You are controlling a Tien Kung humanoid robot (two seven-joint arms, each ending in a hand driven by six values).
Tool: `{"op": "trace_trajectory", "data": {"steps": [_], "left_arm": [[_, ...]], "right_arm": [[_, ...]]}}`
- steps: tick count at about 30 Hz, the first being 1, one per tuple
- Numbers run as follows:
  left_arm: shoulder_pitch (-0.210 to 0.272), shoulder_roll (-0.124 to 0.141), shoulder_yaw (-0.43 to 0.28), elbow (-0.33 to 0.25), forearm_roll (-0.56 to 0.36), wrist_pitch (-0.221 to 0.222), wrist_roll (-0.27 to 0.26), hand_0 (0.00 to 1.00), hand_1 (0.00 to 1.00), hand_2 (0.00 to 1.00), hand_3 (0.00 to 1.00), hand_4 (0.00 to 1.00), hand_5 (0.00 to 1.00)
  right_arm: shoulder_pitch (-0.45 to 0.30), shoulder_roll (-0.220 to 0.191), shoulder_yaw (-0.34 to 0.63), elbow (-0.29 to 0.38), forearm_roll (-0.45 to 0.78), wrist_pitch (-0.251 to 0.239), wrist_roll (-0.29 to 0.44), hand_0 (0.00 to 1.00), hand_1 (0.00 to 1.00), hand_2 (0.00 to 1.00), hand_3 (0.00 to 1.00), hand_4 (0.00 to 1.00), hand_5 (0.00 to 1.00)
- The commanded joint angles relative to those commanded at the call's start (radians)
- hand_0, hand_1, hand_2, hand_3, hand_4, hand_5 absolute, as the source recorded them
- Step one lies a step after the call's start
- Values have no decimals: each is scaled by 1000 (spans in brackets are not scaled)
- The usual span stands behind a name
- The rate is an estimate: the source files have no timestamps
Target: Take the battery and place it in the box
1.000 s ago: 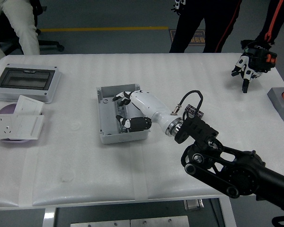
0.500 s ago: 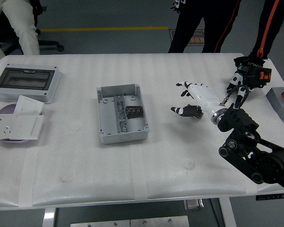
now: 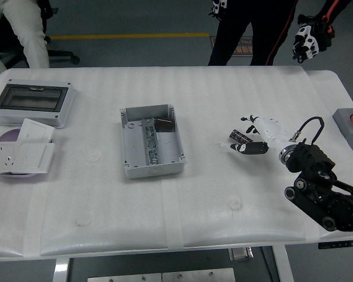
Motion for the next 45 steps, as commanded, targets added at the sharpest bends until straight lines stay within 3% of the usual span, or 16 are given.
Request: {"op": "trace_trajectory", "data": {"steps": [16, 17, 22, 23, 40, 41, 45], "left_arm": [[0, 1, 5, 1, -6, 7, -10, 401, 563, 472, 395, 2, 2], [0, 1, 5, 1, -6, 8, -11, 400, 562, 471, 395, 2, 2], [1, 1, 1, 0, -1, 11, -14, 400, 562, 471, 395, 2, 2], [1, 2, 1, 0, 0, 12, -15, 400, 562, 472, 396, 2, 2], [1, 2, 12, 0, -5, 19, -31, 399, 561, 474, 395, 2, 2], [1, 2, 12, 0, -5, 18, -31, 399, 560, 477, 397, 2, 2], [0, 1, 15, 0, -5, 11, -28, 399, 560, 477, 397, 2, 2]], "right_arm": [[4, 15, -27, -31, 2, -24, -1, 856, 659, 697, 845, 898, 505], [3, 15, -28, -31, 2, -25, -2, 794, 632, 676, 818, 845, 479], [1, 17, -35, -27, 2, -30, -1, 794, 632, 676, 818, 845, 479], [1, 17, -36, -26, 1, -31, -1, 736, 572, 644, 746, 720, 382], [2, 9, -39, -25, -11, -43, -1, 688, 518, 605, 711, 630, 339], [1, 10, -40, -25, -10, -43, 0, 682, 508, 602, 710, 555, 274], [-1, 12, -49, -26, -9, -40, 0, 682, 508, 602, 710, 555, 274]]}}
